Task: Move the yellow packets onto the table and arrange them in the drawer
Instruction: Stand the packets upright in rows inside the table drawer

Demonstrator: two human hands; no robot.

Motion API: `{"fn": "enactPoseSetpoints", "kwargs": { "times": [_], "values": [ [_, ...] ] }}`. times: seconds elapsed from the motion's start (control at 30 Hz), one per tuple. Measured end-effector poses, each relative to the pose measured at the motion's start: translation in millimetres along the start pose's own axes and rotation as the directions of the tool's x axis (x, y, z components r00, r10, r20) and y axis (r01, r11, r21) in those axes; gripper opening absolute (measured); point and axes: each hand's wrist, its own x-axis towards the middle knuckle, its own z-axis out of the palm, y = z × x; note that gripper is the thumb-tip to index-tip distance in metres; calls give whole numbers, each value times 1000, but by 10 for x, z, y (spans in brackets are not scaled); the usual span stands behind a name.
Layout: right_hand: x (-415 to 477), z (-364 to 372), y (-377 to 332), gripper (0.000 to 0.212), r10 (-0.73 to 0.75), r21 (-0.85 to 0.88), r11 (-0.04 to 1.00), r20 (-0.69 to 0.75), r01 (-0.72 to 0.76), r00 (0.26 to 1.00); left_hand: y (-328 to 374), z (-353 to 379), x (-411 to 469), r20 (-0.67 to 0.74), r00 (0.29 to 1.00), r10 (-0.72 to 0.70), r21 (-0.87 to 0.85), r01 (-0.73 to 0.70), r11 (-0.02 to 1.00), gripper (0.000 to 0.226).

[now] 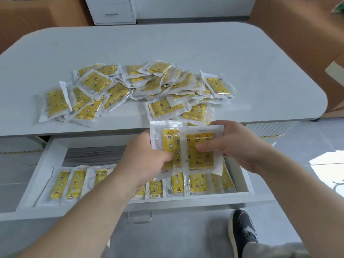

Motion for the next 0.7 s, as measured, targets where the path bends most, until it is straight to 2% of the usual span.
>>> {"fn": "enactPoseSetpoints", "kwargs": {
  "times": [0.07, 0.17, 0.37, 0.43, 0.5, 0.57, 0.7],
  "values": [
    [-11, -42, 9, 34, 0, -106, 994, -2, -1, 1000, -27, -8, 46, 27, 1000, -11, 57, 9, 998, 31],
    [1, -77, 46, 33, -2, -304, 953, -6, 0, 1000, -77, -30, 131, 73, 997, -32, 155, 20, 988, 27],
    [92, -136, 163, 16, 24, -633, 774, -3, -20, 1000, -137, -26, 183, 125, 992, 2, 286, -38, 958, 16],
    [150, -148, 216, 16, 46, -724, 689, -8, -37, 999, -186, -24, 234, 108, 994, -8, 349, -31, 937, 22],
    [222, -163, 282, 16, 51, -827, 561, -20, -45, 999, -212, -39, 277, 87, 996, -34, 407, -5, 913, 30],
    [286, -170, 335, 16, 49, -892, 450, -23, -43, 999, -220, -57, 316, 92, 995, -34, 458, -12, 889, 24],
    [395, -165, 426, 19, 81, -947, 322, 31, 3, 996, -225, -66, 378, 108, 994, -29, 491, -28, 871, 34]
  ]
}}
